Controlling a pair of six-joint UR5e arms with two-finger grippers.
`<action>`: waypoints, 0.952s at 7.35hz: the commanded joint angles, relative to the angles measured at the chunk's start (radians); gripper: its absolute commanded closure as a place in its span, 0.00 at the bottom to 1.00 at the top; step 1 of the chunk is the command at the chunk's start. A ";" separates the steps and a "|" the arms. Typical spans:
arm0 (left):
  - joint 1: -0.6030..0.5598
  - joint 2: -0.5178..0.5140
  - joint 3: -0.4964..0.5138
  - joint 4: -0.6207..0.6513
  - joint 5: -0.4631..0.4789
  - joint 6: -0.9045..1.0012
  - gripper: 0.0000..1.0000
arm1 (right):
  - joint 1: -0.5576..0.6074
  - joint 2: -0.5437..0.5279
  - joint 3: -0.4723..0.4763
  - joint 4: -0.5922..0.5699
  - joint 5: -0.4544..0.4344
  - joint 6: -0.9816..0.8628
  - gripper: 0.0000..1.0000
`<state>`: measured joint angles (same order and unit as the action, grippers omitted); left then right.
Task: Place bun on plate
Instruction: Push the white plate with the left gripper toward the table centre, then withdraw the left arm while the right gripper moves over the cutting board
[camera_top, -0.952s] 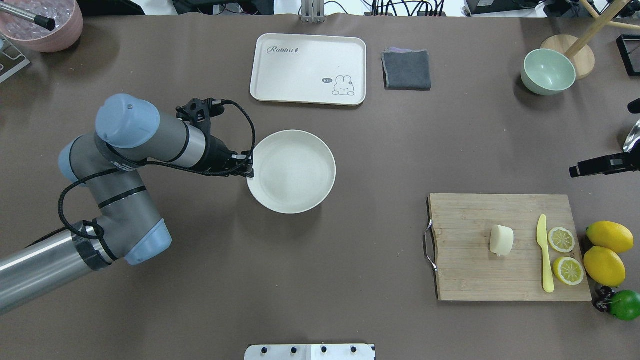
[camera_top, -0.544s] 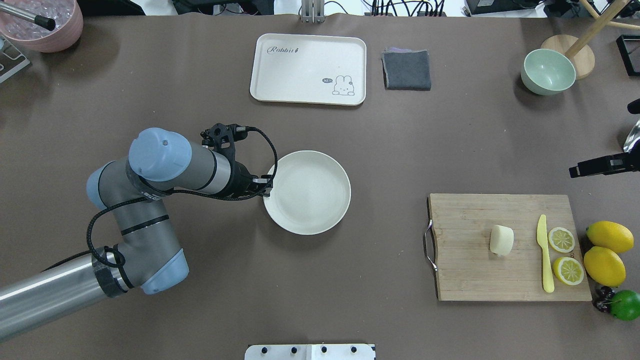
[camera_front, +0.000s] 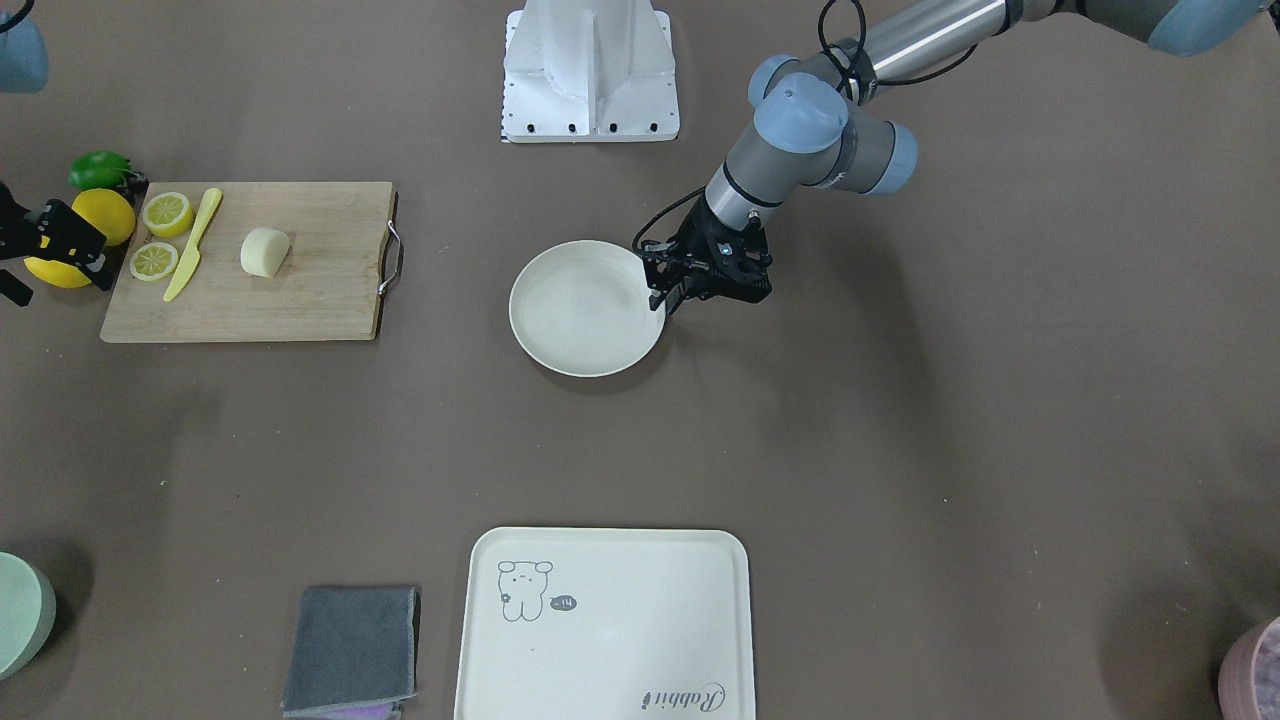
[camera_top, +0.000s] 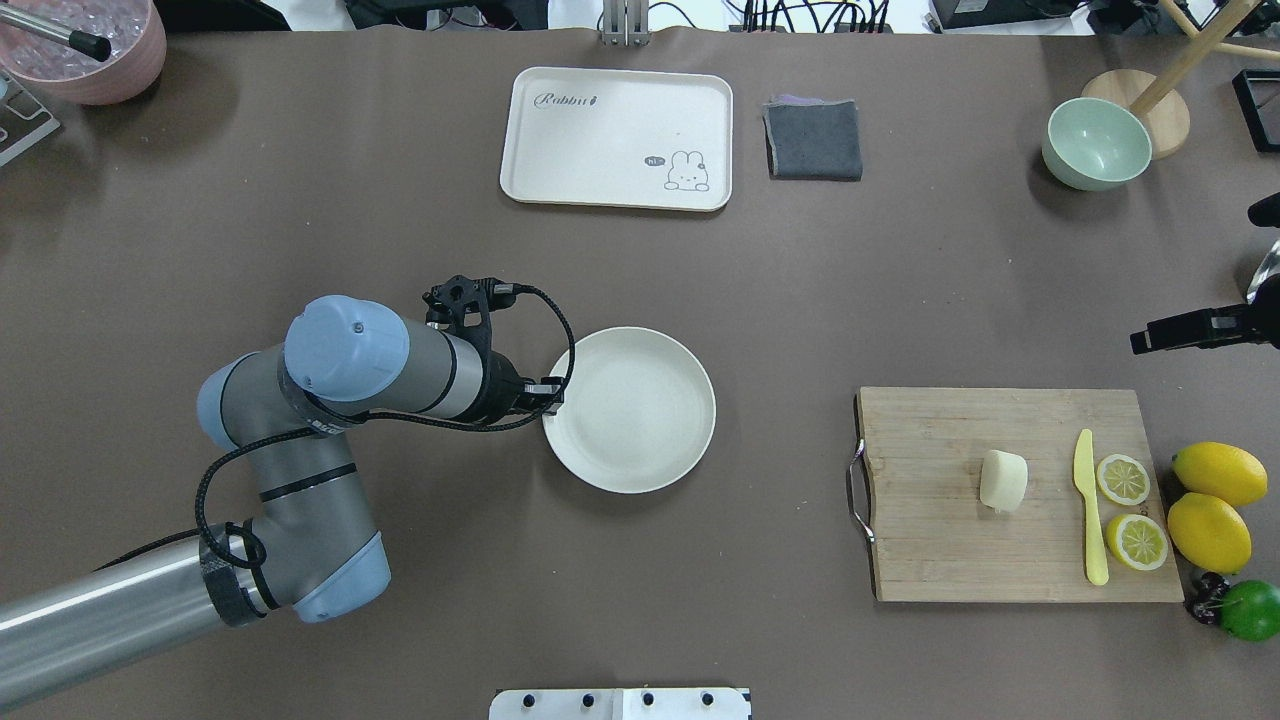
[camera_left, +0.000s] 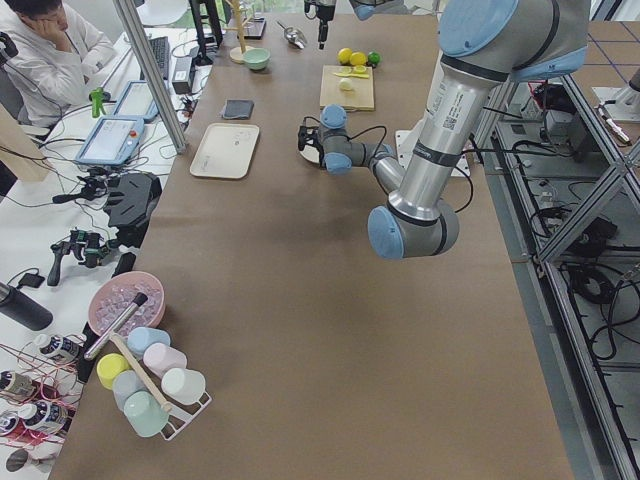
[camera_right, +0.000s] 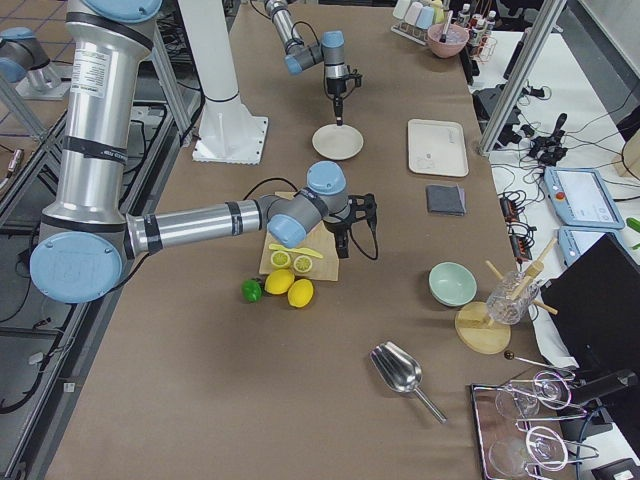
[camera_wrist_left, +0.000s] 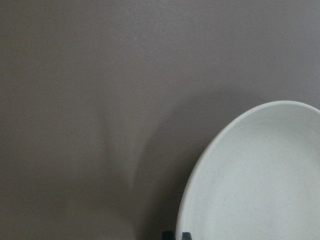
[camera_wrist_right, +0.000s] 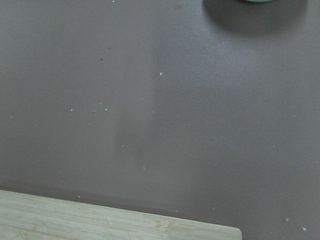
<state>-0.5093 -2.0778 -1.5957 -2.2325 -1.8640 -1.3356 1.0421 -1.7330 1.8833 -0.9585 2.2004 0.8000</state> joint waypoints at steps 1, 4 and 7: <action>-0.140 0.022 -0.044 0.066 -0.120 0.013 0.02 | -0.086 0.050 0.010 -0.005 -0.054 0.129 0.00; -0.429 0.148 -0.154 0.337 -0.280 0.418 0.01 | -0.271 0.154 0.095 -0.231 -0.244 0.284 0.00; -0.798 0.266 -0.103 0.529 -0.442 0.906 0.01 | -0.329 0.103 0.103 -0.232 -0.265 0.390 0.00</action>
<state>-1.1431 -1.8471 -1.7323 -1.7913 -2.1978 -0.6507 0.7318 -1.6059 1.9832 -1.1869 1.9438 1.1625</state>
